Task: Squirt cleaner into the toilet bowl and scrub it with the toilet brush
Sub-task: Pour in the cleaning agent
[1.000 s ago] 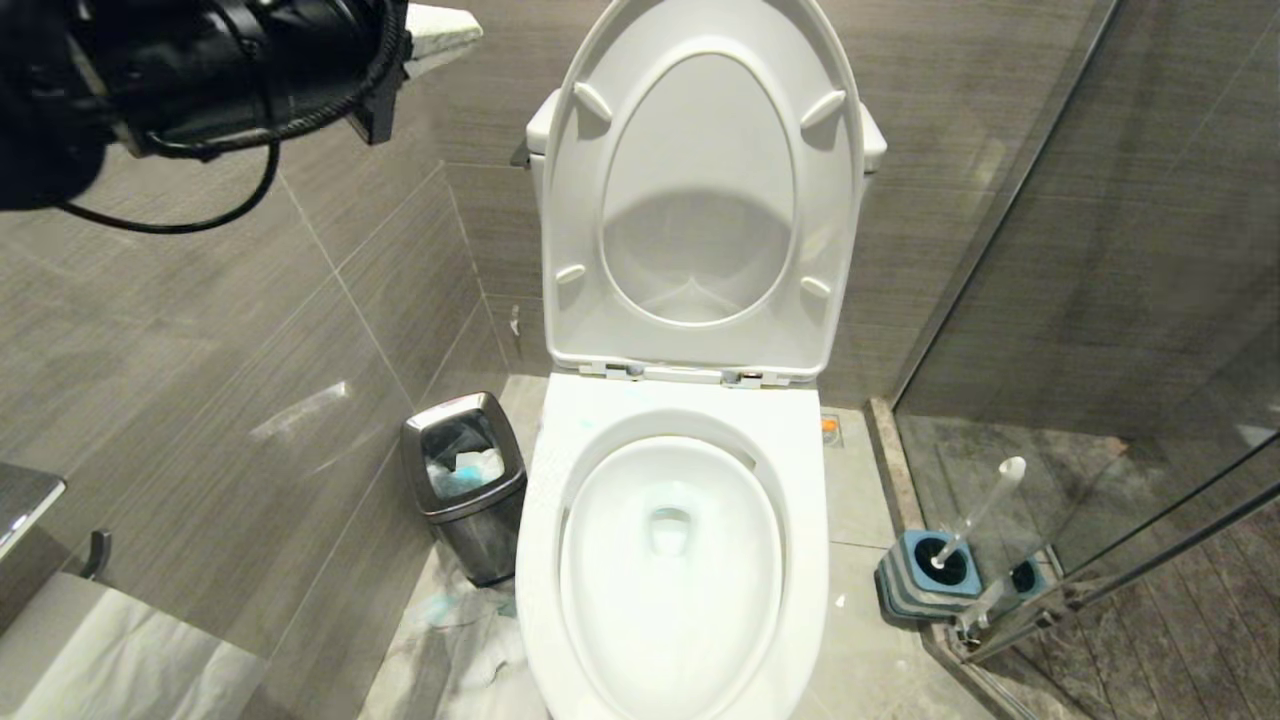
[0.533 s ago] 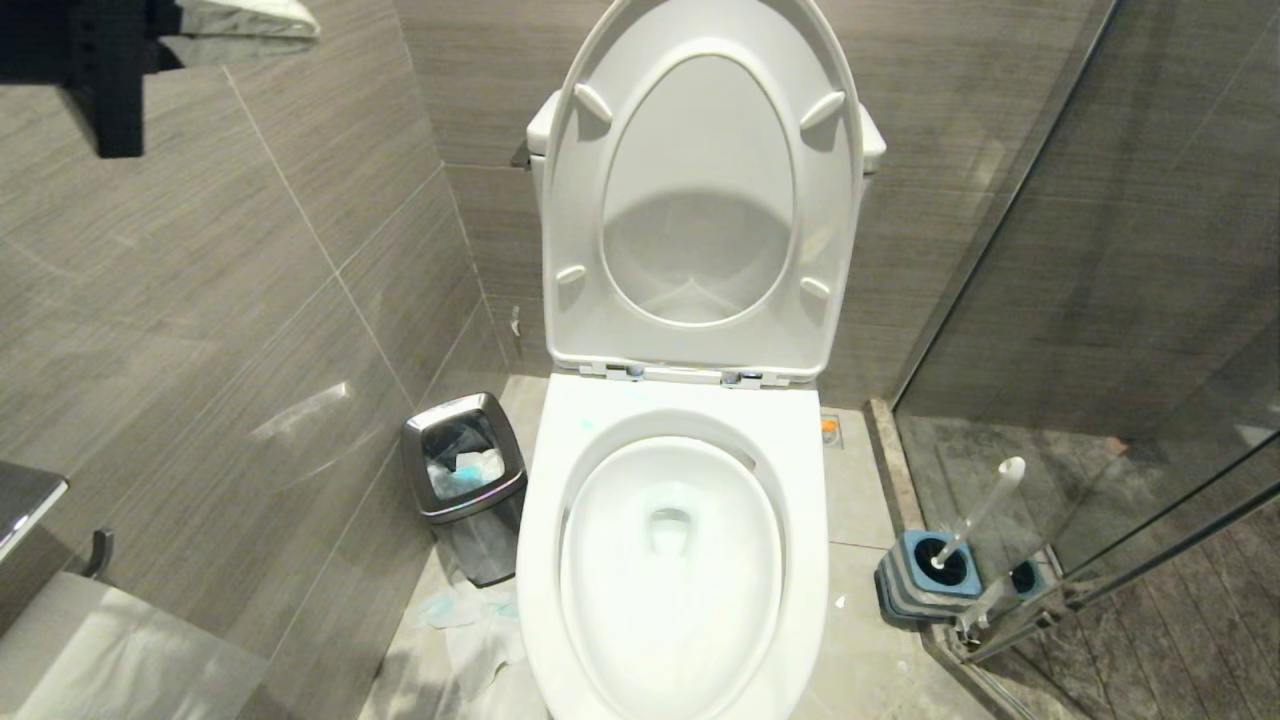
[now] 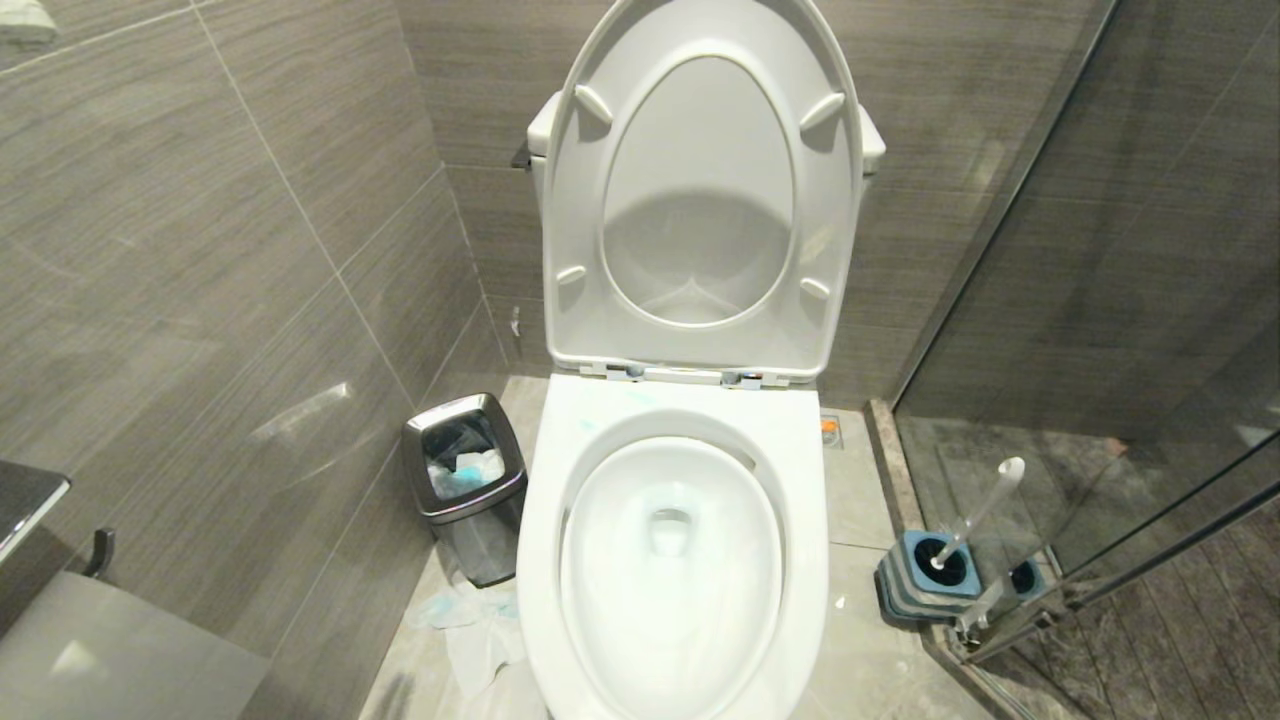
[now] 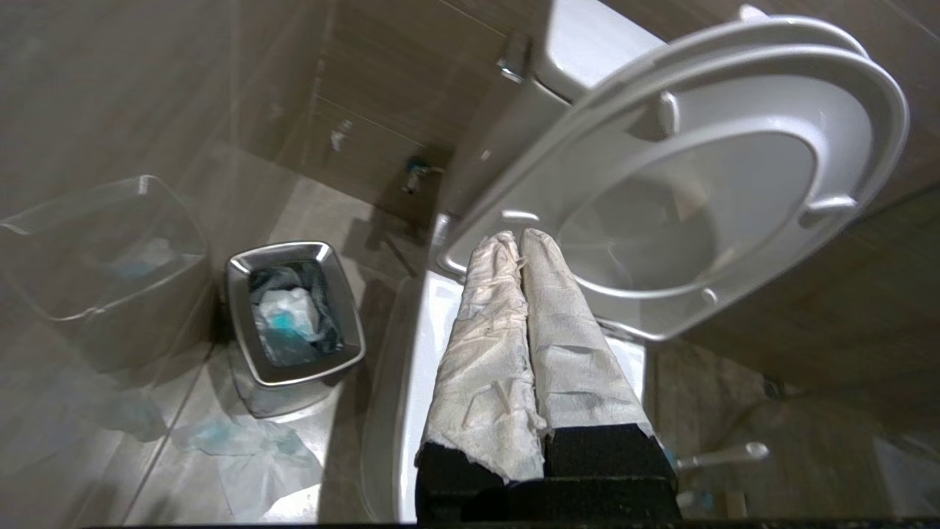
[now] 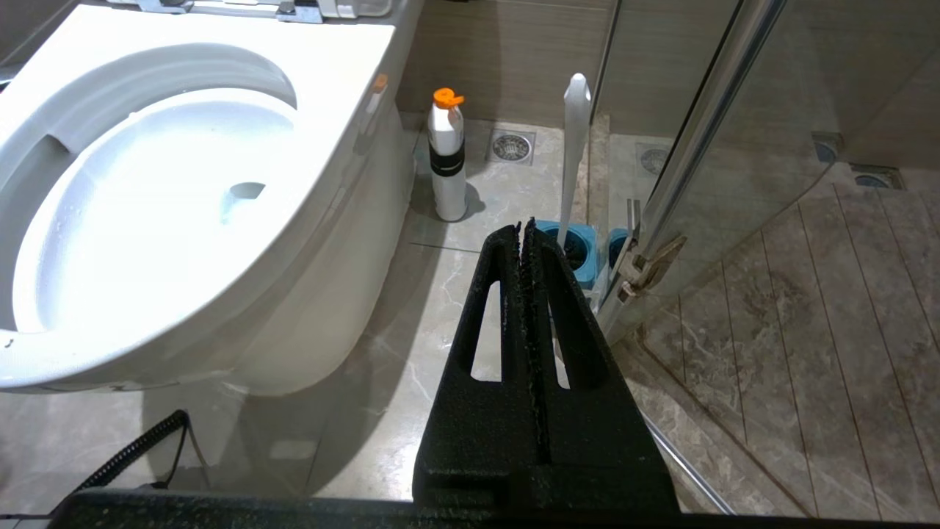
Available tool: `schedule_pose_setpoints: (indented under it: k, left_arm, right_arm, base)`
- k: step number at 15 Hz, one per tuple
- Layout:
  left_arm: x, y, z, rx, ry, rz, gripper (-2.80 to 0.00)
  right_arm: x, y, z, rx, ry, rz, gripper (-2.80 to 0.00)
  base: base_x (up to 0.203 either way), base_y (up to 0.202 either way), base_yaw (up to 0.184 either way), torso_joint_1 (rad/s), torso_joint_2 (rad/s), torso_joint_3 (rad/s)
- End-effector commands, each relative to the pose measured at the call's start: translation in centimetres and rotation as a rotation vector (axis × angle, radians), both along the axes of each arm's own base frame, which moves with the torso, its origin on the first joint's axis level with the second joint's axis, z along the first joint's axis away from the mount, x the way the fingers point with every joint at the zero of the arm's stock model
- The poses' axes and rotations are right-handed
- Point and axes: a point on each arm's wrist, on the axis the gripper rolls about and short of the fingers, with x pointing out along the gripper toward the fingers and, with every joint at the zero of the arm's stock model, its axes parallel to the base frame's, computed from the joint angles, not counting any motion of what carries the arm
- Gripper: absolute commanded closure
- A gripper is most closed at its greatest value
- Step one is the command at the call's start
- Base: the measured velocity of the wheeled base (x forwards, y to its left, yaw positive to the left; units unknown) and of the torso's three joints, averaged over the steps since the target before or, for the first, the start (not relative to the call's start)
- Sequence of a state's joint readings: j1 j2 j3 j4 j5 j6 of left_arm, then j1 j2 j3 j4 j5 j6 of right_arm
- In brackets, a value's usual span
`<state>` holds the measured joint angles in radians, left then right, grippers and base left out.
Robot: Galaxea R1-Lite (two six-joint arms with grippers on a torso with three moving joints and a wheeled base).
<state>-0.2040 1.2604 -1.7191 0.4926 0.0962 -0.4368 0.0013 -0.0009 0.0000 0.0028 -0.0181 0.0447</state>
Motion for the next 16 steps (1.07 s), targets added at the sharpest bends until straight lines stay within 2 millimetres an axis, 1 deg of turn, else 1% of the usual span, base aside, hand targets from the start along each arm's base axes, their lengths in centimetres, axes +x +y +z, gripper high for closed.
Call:
schedule_pose_setpoints:
  k: [1,4,6,8,9,11,14,15,16]
  left_arm:
    - [-0.7,0.4,0.1,-0.011,-0.011,0.043,0.0]
    - [0.1,0.3,-0.3,-0.07,0.029,0.062,0.0]
    - [0.6,-0.2,-1.0,-0.164,0.105,0.04,0.0]
    - [0.0,-0.7,-1.9,-0.165,0.196,0.004,0.0]
    - [-1.1,-0.8,-2.1,-0.153,0.218,-0.02,0.0]
    - [-3.4,-0.8,-1.7,-0.117,0.194,-0.087,0.0]
    - [-6.8,0.3,-1.2,0.109,0.08,-0.14,0.0]
    - [-7.8,0.7,-1.3,0.206,0.042,-0.135,0.0]
    - [-8.9,1.3,-1.3,0.278,0.009,-0.091,0.0]
  right_arm:
    - [0.0,0.0,0.0,0.0,0.003,0.0,0.0]
    - [0.0,0.0,0.0,0.0,0.003,0.0,0.0]
    - [0.0,0.0,0.0,0.0,0.003,0.0,0.0]
    - [0.0,0.0,0.0,0.0,0.003,0.0,0.0]
    - [0.0,0.0,0.0,0.0,0.002,0.0,0.0]
    - [0.0,0.0,0.0,0.0,0.003,0.0,0.0]
    - [0.0,0.0,0.0,0.0,0.003,0.0,0.0]
    - [0.0,0.0,0.0,0.0,0.003,0.0,0.0]
    - [0.0,0.0,0.0,0.0,0.002,0.0,0.0]
  base:
    - [0.0,0.0,0.0,0.0,0.0,0.0]
    - [0.0,0.0,0.0,0.0,0.0,0.0]
    - [0.0,0.0,0.0,0.0,0.0,0.0]
    - [0.0,0.0,0.0,0.0,0.0,0.0]
    - [0.0,0.0,0.0,0.0,0.0,0.0]
    - [0.0,0.0,0.0,0.0,0.0,0.0]
    - [0.0,0.0,0.0,0.0,0.0,0.0]
    - [0.0,0.0,0.0,0.0,0.0,0.0]
    - [0.0,0.0,0.0,0.0,0.0,0.0]
